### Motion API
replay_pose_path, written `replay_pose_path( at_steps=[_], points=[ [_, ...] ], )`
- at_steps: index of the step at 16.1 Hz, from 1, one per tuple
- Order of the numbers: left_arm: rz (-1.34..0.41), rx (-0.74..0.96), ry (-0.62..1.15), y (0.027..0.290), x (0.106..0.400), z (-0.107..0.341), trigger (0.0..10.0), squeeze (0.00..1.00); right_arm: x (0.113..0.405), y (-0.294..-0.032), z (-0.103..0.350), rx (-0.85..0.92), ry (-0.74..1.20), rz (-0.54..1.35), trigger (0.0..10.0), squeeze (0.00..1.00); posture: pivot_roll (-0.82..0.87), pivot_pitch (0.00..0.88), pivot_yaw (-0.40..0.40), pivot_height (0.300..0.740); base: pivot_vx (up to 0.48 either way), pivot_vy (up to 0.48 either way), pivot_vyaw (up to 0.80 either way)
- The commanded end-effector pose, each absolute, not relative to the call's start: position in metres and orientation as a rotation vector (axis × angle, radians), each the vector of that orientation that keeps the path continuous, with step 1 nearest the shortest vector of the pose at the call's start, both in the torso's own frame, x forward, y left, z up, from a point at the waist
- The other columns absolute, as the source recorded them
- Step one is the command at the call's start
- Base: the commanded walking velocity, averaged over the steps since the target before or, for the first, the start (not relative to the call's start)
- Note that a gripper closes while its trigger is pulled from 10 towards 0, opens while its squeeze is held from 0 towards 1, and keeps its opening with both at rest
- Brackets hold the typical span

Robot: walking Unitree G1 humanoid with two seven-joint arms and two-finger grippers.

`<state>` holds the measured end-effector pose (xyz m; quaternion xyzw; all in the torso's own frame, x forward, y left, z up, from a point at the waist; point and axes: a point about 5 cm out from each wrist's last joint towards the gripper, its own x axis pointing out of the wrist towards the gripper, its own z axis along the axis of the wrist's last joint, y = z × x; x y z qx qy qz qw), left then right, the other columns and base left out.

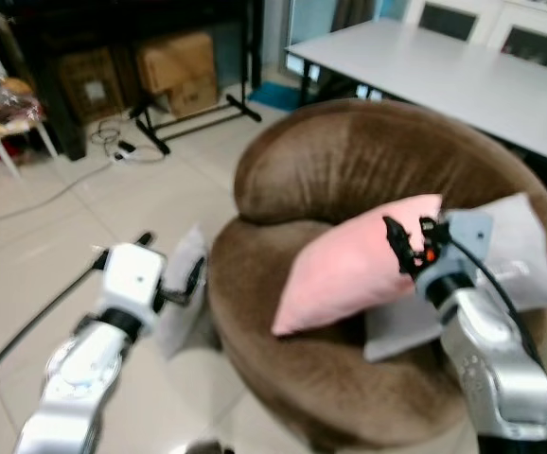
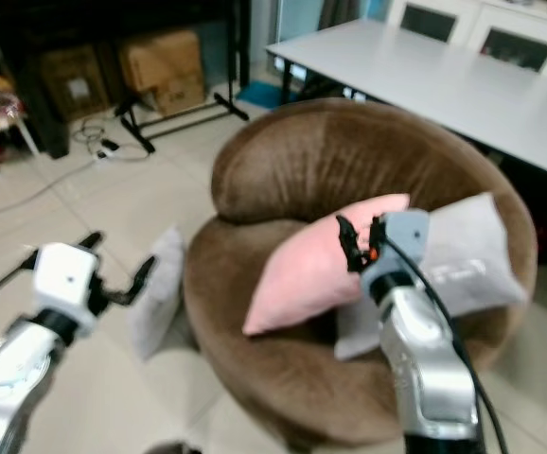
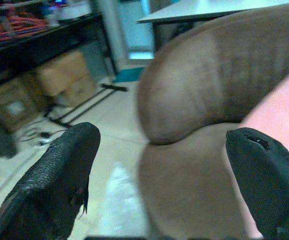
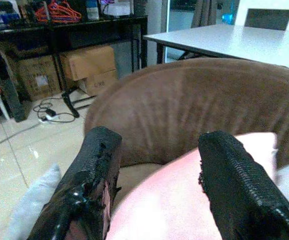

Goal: Move the pillow to the sofa from floor

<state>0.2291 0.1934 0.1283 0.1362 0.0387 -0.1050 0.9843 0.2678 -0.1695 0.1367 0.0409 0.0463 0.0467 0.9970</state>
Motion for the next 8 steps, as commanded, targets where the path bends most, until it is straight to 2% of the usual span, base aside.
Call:
replay_pose_path(
  at_steps=[1, 3, 8],
  points=[
    [-0.22, 0.28, 0.067, 0.1892, 0.2312, 0.1292, 10.0, 0.0, 0.2627, -0.179, 0.1313, 0.042, 0.141, 0.025, 10.0, 0.0, -0.03, 0.0, -0.024, 0.74, 0.0, 0.48, 0.0],
    [-0.205, 0.283, 0.058, 0.19, 0.2336, 0.1307, 10.0, 0.0, 0.2597, -0.1779, 0.1221, 0.008, 0.205, -0.019, 10.0, 0.0, -0.02, 0.0, -0.025, 0.74, 0.0, 0.48, 0.0],
    [-0.182, 0.278, 0.069, 0.1939, 0.2303, 0.1291, 10.0, 0.0, 0.2567, -0.1735, 0.1235, 0.066, 0.209, 0.0, 10.0, 0.0, -0.01, 0.0, -0.027, 0.74, 0.0, 0.48, 0.0]
  ],
)
